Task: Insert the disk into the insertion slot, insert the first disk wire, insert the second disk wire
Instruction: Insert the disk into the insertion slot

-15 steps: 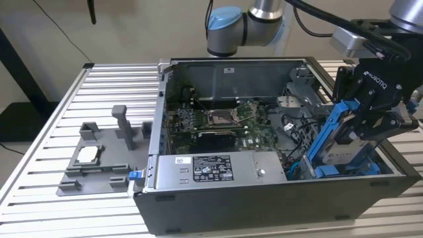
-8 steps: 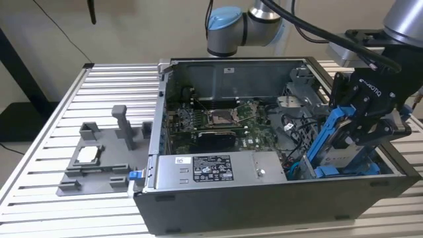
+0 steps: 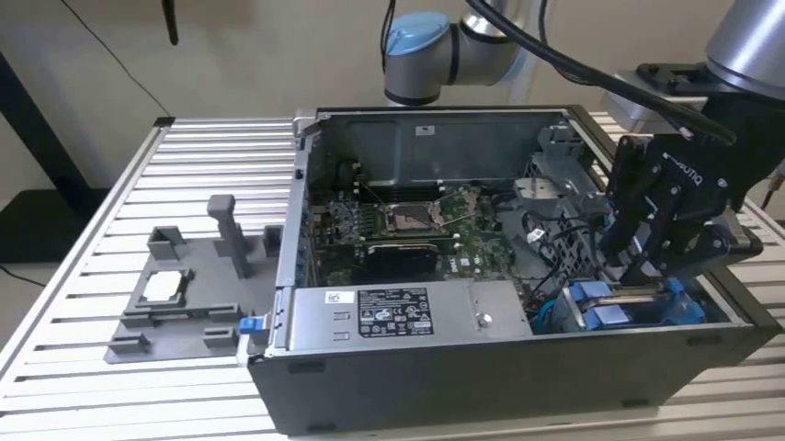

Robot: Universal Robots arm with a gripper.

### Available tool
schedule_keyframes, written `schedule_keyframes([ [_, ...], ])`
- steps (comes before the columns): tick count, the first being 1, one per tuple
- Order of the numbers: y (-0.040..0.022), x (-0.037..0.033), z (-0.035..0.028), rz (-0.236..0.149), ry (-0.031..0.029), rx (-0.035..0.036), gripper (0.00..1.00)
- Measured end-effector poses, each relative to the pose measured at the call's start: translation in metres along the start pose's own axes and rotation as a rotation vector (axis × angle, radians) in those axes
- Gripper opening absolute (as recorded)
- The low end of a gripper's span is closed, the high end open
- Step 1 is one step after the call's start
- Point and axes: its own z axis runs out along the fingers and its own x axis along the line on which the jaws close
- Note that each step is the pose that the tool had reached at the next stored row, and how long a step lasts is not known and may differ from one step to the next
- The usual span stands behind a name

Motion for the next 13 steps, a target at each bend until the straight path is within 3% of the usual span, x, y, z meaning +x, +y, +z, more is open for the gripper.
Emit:
schedule_keyframes([
  [1, 0.0001, 0.0001, -0.0005, 0.000, 0.0000, 0.0000, 0.40],
  [2, 0.0001, 0.0000, -0.0014, 0.000, 0.0001, 0.0000, 0.47],
  [10, 0.0013, -0.0017, -0.0176, 0.001, 0.0119, 0.0002, 0.47],
  [13, 0.0015, -0.0030, -0.0201, 0.001, 0.0138, 0.0014, 0.47],
])
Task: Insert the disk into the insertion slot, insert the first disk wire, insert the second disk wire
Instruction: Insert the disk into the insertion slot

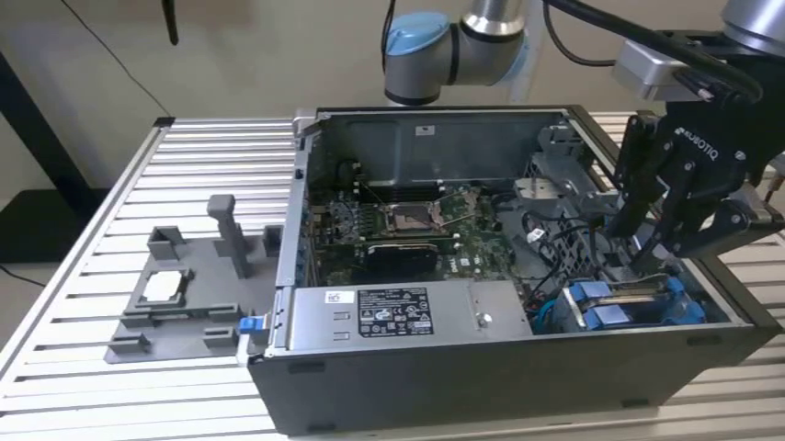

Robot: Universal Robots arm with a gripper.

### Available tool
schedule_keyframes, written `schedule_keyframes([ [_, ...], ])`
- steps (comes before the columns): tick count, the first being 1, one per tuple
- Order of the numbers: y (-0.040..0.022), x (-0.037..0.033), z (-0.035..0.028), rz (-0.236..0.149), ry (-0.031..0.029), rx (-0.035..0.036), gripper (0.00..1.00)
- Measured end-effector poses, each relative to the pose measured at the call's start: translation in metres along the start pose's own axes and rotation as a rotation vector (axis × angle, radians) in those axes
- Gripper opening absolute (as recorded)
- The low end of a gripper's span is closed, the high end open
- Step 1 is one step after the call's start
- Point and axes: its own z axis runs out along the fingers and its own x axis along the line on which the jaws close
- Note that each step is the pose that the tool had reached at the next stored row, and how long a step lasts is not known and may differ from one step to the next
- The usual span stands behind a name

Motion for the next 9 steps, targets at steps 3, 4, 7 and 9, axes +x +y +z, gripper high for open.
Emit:
schedule_keyframes([
  [3, 0.0002, -0.0001, -0.0002, 0.000, -0.0071, 0.0179, 0.47],
  [4, 0.0006, -0.0001, -0.0002, -0.001, -0.0135, 0.0292, 0.47],
  [7, 0.0013, -0.0001, 0.0000, -0.002, -0.0305, 0.0755, 0.47],
  [9, 0.0017, -0.0001, 0.0001, -0.003, -0.0389, 0.1103, 0.47],
])
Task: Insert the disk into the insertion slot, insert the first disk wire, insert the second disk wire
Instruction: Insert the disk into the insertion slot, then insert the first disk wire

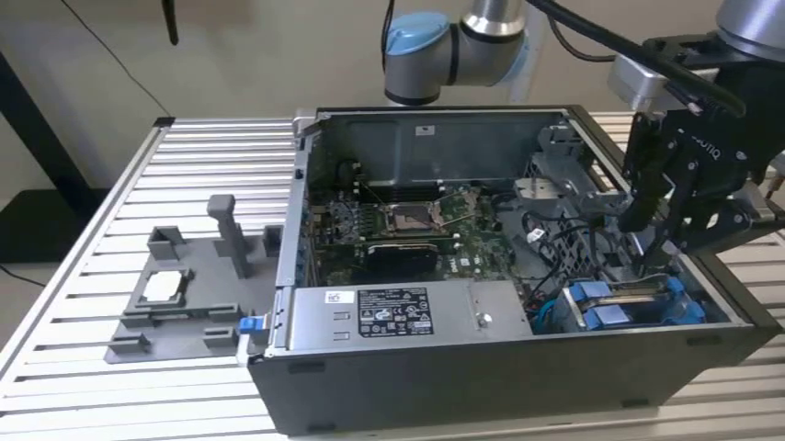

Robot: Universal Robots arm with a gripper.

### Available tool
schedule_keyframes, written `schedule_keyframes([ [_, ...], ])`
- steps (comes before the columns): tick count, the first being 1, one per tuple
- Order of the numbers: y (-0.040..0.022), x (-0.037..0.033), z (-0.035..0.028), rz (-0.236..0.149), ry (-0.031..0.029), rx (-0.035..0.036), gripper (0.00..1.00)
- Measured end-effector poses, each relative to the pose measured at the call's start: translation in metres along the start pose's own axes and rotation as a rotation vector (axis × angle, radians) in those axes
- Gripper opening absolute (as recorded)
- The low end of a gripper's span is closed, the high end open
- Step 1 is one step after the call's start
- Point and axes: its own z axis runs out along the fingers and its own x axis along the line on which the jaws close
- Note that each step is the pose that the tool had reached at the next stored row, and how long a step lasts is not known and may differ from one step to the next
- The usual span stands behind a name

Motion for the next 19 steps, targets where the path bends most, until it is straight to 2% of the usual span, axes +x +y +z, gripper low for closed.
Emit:
schedule_keyframes([
  [6, 0.0010, -0.0001, 0.0000, -0.003, -0.0227, 0.1034, 0.47],
  [8, 0.0010, 0.0000, -0.0002, -0.008, -0.0238, 0.1325, 0.47],
  [9, 0.0010, 0.0000, -0.0002, -0.013, -0.0246, 0.1429, 0.47],
  [11, 0.0010, 0.0000, -0.0003, -0.029, -0.0277, 0.1571, 0.47],
  [13, 0.0009, 0.0000, -0.0004, -0.050, -0.0320, 0.1643, 0.47],
  [16, 0.0010, -0.0001, -0.0012, -0.090, -0.0371, 0.1628, 0.47],
  [19, 0.0009, -0.0002, -0.0049, -0.129, -0.0421, 0.1612, 0.47],
])
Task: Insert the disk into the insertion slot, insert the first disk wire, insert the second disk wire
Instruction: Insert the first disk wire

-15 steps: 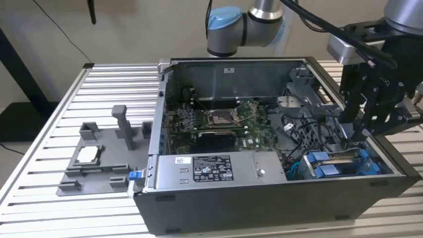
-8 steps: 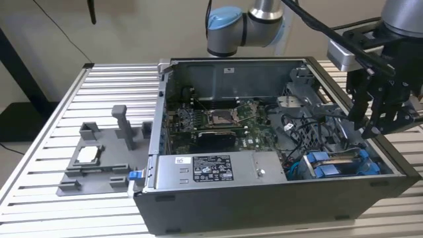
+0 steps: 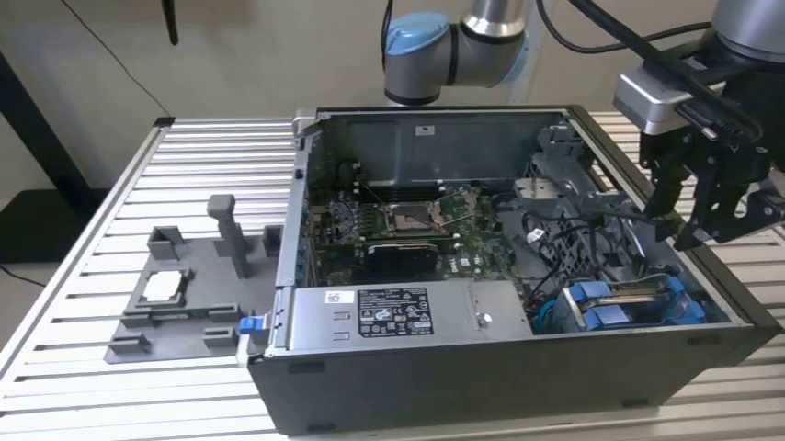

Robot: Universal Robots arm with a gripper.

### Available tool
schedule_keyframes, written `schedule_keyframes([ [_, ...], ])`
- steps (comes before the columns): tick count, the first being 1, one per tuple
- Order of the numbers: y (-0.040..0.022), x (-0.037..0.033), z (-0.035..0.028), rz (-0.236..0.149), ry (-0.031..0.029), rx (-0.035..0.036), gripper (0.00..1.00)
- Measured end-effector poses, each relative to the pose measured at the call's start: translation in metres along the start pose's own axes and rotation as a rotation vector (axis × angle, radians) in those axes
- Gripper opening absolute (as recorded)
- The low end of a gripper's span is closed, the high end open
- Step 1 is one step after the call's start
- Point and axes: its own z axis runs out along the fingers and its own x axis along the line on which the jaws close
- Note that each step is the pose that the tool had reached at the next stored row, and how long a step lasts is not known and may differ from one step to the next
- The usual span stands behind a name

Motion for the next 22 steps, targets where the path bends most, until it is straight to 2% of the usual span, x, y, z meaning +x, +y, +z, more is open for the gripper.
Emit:
schedule_keyframes([
  [5, -0.0001, -0.0001, -0.0003, -0.023, -0.0054, -0.0006, 0.47],
  [10, 0.0004, -0.0001, 0.0005, -0.026, -0.0056, 0.0043, 0.45],
  [11, 0.0006, -0.0001, 0.0008, -0.026, -0.0058, 0.0047, 0.38],
  [17, 0.0009, -0.0002, 0.0014, -0.028, -0.0066, 0.0062, 0.38],
  [18, 0.0009, -0.0002, 0.0014, -0.029, -0.0068, 0.0068, 0.35],
  [19, 0.0009, -0.0003, 0.0013, -0.031, -0.0070, 0.0072, 0.29],
  [20, 0.0009, -0.0003, 0.0013, -0.032, -0.0071, 0.0075, 0.29],
  [22, 0.0009, -0.0004, 0.0013, -0.032, -0.0073, 0.0075, 0.19],
])
